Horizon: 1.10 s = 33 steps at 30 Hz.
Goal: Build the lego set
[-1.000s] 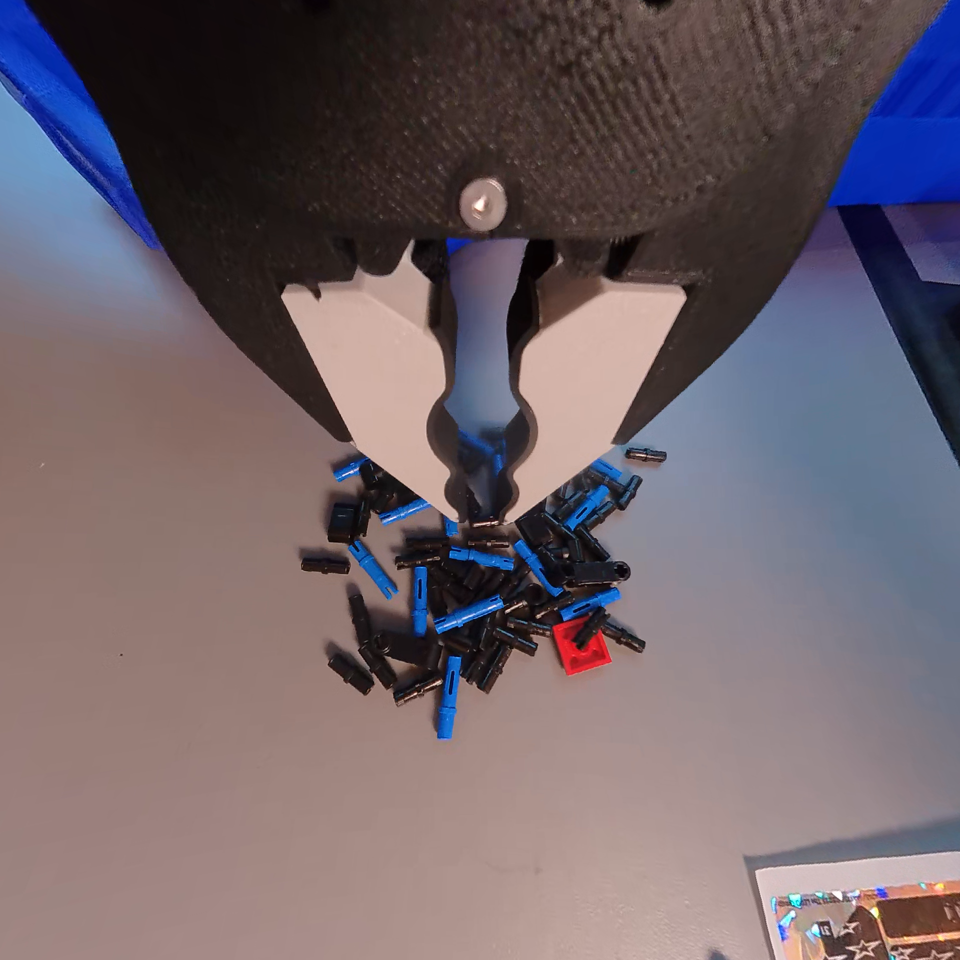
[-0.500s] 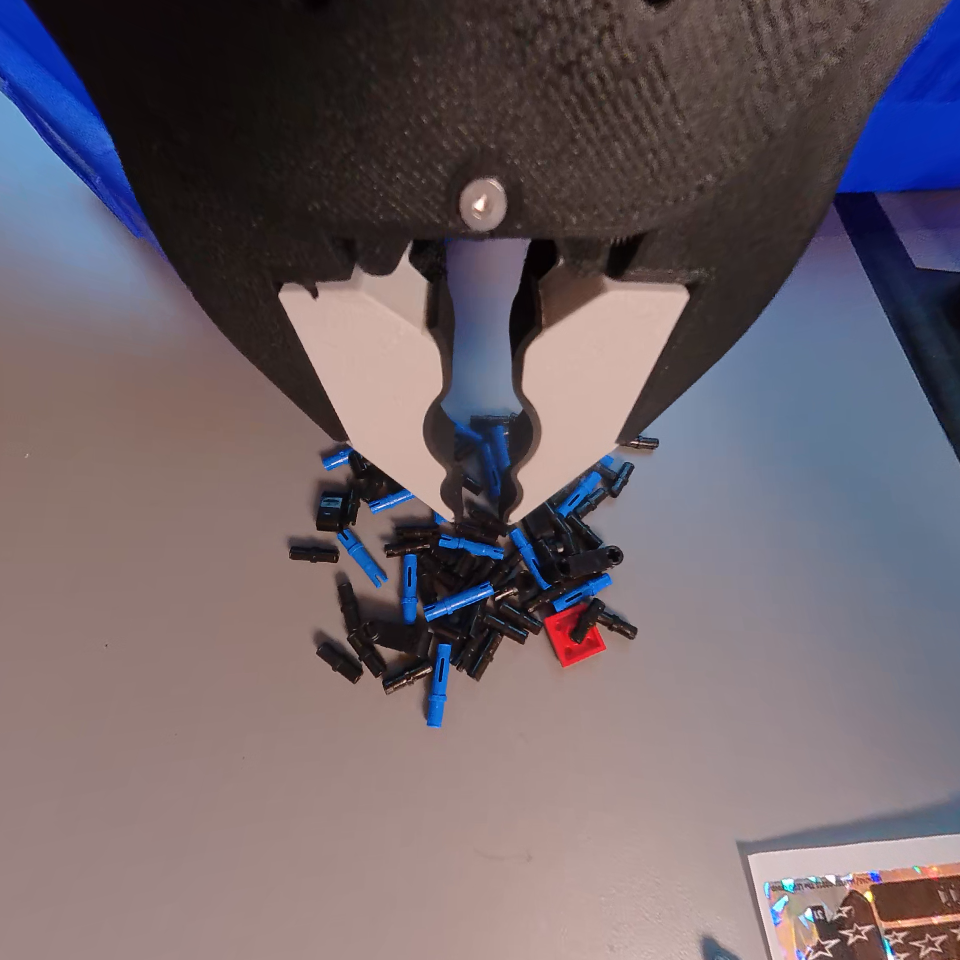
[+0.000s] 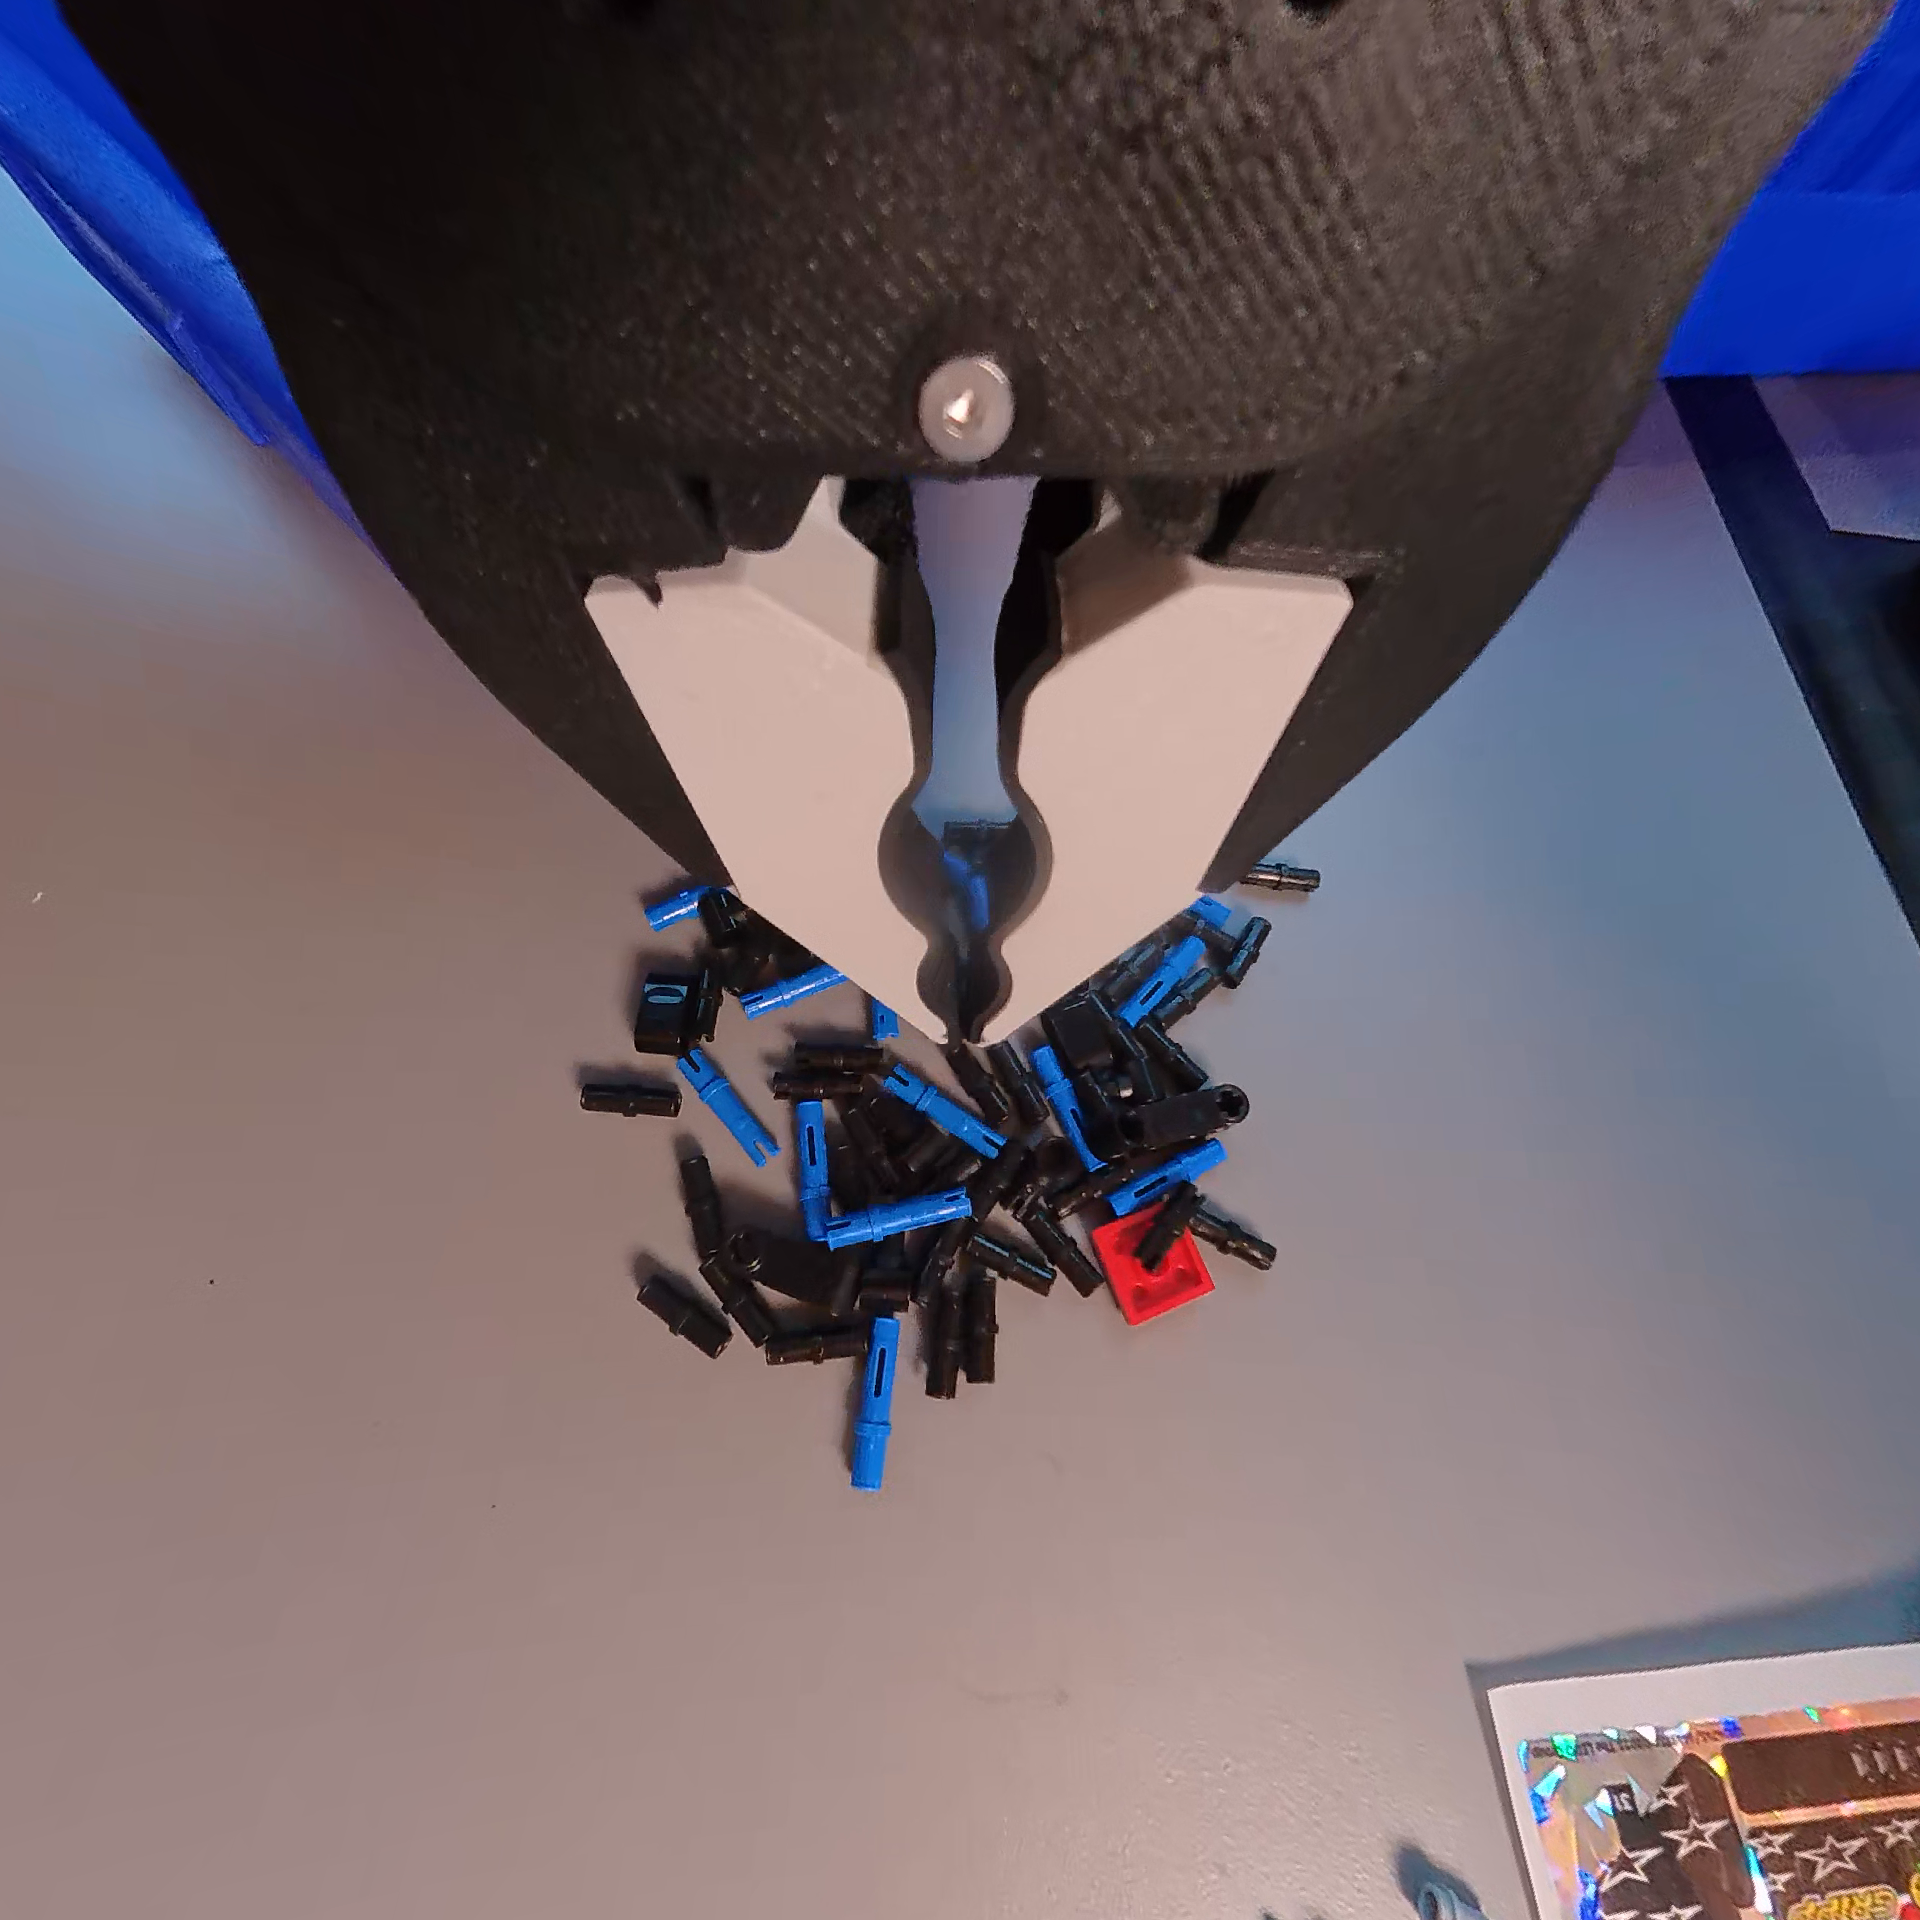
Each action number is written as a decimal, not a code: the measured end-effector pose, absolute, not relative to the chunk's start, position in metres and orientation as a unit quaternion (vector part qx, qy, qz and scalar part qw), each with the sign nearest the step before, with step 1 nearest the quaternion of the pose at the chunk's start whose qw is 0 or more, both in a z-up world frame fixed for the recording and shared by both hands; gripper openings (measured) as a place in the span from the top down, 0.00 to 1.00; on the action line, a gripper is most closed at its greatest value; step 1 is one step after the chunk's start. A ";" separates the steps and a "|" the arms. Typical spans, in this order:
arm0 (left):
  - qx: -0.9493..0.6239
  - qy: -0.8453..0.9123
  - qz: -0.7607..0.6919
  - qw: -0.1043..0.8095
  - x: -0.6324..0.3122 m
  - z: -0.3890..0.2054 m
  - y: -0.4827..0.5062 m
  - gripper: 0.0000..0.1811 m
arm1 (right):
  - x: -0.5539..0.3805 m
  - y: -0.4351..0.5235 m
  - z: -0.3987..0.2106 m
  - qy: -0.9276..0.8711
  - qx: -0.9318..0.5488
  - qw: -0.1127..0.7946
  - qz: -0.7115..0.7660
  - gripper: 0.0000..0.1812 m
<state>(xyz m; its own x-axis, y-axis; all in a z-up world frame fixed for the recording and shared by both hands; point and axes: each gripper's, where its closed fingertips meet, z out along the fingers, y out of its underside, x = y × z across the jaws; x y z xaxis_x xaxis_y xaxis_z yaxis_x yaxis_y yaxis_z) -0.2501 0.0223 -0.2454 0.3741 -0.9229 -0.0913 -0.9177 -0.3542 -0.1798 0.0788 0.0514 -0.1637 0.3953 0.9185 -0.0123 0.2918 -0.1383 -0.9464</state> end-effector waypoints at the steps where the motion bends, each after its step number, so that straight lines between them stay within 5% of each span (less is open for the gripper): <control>1: -0.823 0.559 -0.012 0.102 -0.250 -0.245 0.022 1.00 | 0.080 0.053 -0.162 -0.441 -0.681 0.487 0.322 0.99; 17: -0.829 0.523 -0.043 0.192 -0.236 -0.192 0.024 1.00 | 0.127 0.092 -0.112 -0.325 -0.669 0.577 0.337 0.99; 33: -0.682 0.423 -0.383 0.457 -0.040 -0.106 -0.035 1.00 | 0.005 -0.021 -0.102 -0.488 -0.565 0.454 0.487 0.96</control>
<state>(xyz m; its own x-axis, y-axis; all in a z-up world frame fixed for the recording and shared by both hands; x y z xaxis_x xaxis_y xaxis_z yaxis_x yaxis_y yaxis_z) -0.0398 -0.0345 -0.1064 0.3486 -0.9273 0.1366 -0.2269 -0.2249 -0.9476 0.0052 -0.0207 -0.1017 0.0504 0.9930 -0.1067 0.1095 -0.1116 -0.9877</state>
